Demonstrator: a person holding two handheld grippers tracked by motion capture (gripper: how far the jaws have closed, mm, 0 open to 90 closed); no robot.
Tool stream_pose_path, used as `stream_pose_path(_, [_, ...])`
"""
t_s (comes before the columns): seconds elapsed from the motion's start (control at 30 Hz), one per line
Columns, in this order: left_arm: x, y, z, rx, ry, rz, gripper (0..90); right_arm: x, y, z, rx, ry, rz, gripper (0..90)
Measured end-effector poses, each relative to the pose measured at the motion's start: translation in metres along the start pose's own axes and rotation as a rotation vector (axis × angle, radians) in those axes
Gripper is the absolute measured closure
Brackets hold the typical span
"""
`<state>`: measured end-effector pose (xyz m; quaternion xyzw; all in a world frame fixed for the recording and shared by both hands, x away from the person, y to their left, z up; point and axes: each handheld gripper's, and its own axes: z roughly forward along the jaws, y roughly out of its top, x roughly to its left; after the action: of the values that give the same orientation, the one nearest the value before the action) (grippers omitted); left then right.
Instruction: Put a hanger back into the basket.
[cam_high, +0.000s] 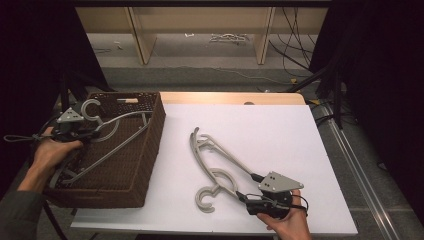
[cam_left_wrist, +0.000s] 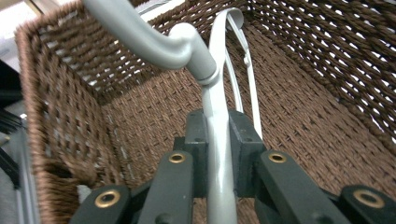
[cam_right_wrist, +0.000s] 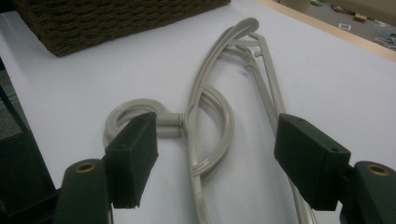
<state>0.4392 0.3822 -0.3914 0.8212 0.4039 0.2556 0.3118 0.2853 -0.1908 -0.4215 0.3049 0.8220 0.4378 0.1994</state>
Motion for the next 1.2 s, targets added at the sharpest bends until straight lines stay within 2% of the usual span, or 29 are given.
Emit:
stream_pose_path(0.03, [0.000, 0.000, 0.000, 0.000, 0.000, 0.000, 79.8, 0.000, 0.000, 0.000, 0.000, 0.000, 0.000, 31.3])
stream_pose_path(0.07, [-0.003, -0.003, 0.005, -0.004, 0.010, -0.037, 79.9, 0.000, 0.000, 0.000, 0.000, -0.001, -0.002, 31.2])
stream_pose_path(0.1, [-0.001, -0.004, 0.009, 0.026, 0.005, 0.003, 79.9, 0.000, 0.000, 0.000, 0.000, -0.001, -0.002, 31.2])
stream_pose_path(0.13, [-0.002, -0.009, 0.014, 0.057, 0.024, -0.026, 79.9, 0.000, 0.000, 0.000, 0.001, 0.001, -0.002, 31.2])
stream_pose_path(0.17, [-0.002, -0.012, 0.017, 0.046, 0.027, -0.055, 79.4, 0.000, 0.000, 0.000, 0.002, -0.001, 0.003, 31.2])
stream_pose_path(0.23, [0.002, -0.015, 0.016, 0.061, 0.043, -0.058, 78.3, 0.000, 0.000, 0.000, -0.002, 0.000, -0.005, 31.2])
stream_pose_path(0.27, [0.003, -0.017, 0.016, 0.040, 0.058, -0.098, 78.2, 0.000, 0.000, 0.000, 0.001, 0.001, -0.002, 31.1])
stream_pose_path(0.3, [0.005, -0.017, 0.012, 0.065, 0.066, -0.110, 77.2, 0.000, -0.001, 0.000, 0.000, -0.002, -0.003, 31.1])
stream_pose_path(0.33, [0.006, -0.018, 0.012, 0.042, 0.071, -0.125, 75.7, 0.000, -0.001, 0.000, 0.001, -0.001, -0.003, 31.1])
stream_pose_path(0.37, [0.008, -0.018, 0.007, 0.056, 0.081, -0.132, 72.5, 0.000, 0.000, 0.001, 0.003, 0.002, -0.003, 31.0])
stream_pose_path(0.53, [0.003, -0.013, -0.011, -0.040, 0.140, -0.227, 58.6, -0.001, -0.001, 0.001, 0.002, -0.004, -0.001, 31.0])
stream_pose_path(0.57, [0.000, -0.011, -0.015, -0.059, 0.139, -0.233, 56.4, -0.001, -0.001, 0.001, 0.001, -0.005, -0.002, 31.0])
stream_pose_path(0.6, [-0.005, -0.009, -0.019, -0.093, 0.135, -0.254, 53.1, -0.001, -0.001, 0.001, 0.001, -0.003, -0.001, 31.0])
stream_pose_path(0.63, [-0.011, -0.006, -0.024, -0.130, 0.124, -0.293, 49.1, 0.000, -0.001, 0.001, 0.002, -0.003, -0.001, 30.9])
stream_pose_path(0.67, [-0.017, -0.003, -0.031, -0.160, 0.106, -0.306, 46.5, 0.000, -0.001, 0.000, 0.000, -0.006, -0.002, 30.9])
stream_pose_path(0.7, [-0.025, -0.001, -0.037, -0.196, 0.100, -0.307, 45.8, 0.000, -0.001, 0.000, -0.002, -0.007, 0.000, 30.8])
stream_pose_path(0.77, [-0.040, 0.004, -0.049, -0.243, 0.092, -0.270, 43.3, -0.001, 0.000, 0.000, -0.008, -0.011, 0.000, 30.4])
stream_pose_path(0.9, [-0.073, 0.012, -0.067, -0.345, 0.038, -0.269, 36.8, 0.000, 0.000, 0.000, -0.004, -0.013, 0.003, 29.0])
stream_pose_path(1.07, [-0.113, 0.020, -0.073, -0.405, -0.033, -0.214, 32.9, 0.002, 0.000, 0.001, -0.005, -0.019, 0.010, 26.2])
stream_pose_path(1.1, [-0.127, 0.022, -0.074, -0.430, -0.069, -0.200, 32.0, 0.002, 0.000, 0.002, -0.001, -0.019, 0.014, 26.1])
stream_pose_path(1.13, [-0.127, 0.022, -0.074, -0.430, -0.069, -0.200, 30.9, 0.002, 0.000, 0.002, -0.001, -0.019, 0.014, 26.1])
stream_pose_path(1.2, [-0.138, 0.024, -0.074, -0.451, -0.093, -0.180, 30.8, 0.002, 0.000, 0.002, 0.003, -0.004, 0.019, 25.9])
